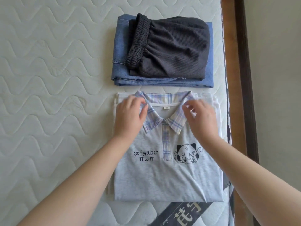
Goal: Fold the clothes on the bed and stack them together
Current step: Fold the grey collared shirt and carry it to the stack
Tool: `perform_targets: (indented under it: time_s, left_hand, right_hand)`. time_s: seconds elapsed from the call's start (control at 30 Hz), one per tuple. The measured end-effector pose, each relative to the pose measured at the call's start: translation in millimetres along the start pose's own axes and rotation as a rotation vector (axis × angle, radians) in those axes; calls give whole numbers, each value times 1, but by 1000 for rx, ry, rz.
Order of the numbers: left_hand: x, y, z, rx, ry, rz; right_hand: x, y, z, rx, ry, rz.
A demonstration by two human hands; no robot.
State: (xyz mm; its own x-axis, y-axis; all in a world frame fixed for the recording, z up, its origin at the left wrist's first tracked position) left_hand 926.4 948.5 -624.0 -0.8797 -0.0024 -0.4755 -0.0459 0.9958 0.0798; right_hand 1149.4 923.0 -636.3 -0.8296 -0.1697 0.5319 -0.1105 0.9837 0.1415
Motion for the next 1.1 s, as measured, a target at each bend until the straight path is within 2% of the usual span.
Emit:
perform_targets:
  time_s: [0.1, 0.23, 0.3, 0.37, 0.47, 0.53, 0.63, 0.73, 0.8, 0.87, 1.0, 1.1]
  left_hand:
    - [-8, -53, 21, 85, 89, 69]
    - [4, -100, 73, 359, 352, 41]
    - [11, -105, 88, 445, 429, 52]
    - [12, -104, 88, 452, 409, 45]
    - [-10, -122, 68, 414, 275, 69]
    - [-26, -151, 55, 380, 207, 120]
    - [-26, -196, 52, 419, 195, 118]
    - [-13, -237, 56, 492, 288, 135]
    - [-6, -252, 50, 481, 288, 122]
    - [11, -252, 31, 392, 201, -23]
    - [78, -250, -21, 140, 36, -489]
    - [127, -263, -25, 184, -176, -820]
  right_hand:
    - [34, -41, 33, 152, -75, -167]
    - [28, -77, 76, 430, -140, -197]
    - [23, -77, 82, 500, -105, -217]
    - [20, -73, 73, 467, 1, -176]
    - [6, -83, 27, 236, 40, -17]
    - [-11, -110, 0, 149, 10, 140]
    - [-30, -161, -14, 171, 10, 318]
    - [-33, -206, -8, 266, 42, 406]
    - [-32, -233, -7, 267, 97, 470]
    - [-35, -258, -9, 219, 182, 571]
    - [-42, -290, -15, 109, 278, 765]
    - [-41, -295, -20, 73, 264, 788]
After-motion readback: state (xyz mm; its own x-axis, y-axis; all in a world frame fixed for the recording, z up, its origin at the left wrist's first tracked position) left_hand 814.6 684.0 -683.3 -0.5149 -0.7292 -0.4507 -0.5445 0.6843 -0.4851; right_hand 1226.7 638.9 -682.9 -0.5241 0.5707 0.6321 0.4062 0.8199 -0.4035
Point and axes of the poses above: each hand's wrist, its own y-axis towards the middle knuckle, its own z-axis out of the palm, x = y × z, the point moved 10 cm from there along y, towards the middle knuckle, and after that the axes turned 15 degrees about -z, right-handed, at the moved point
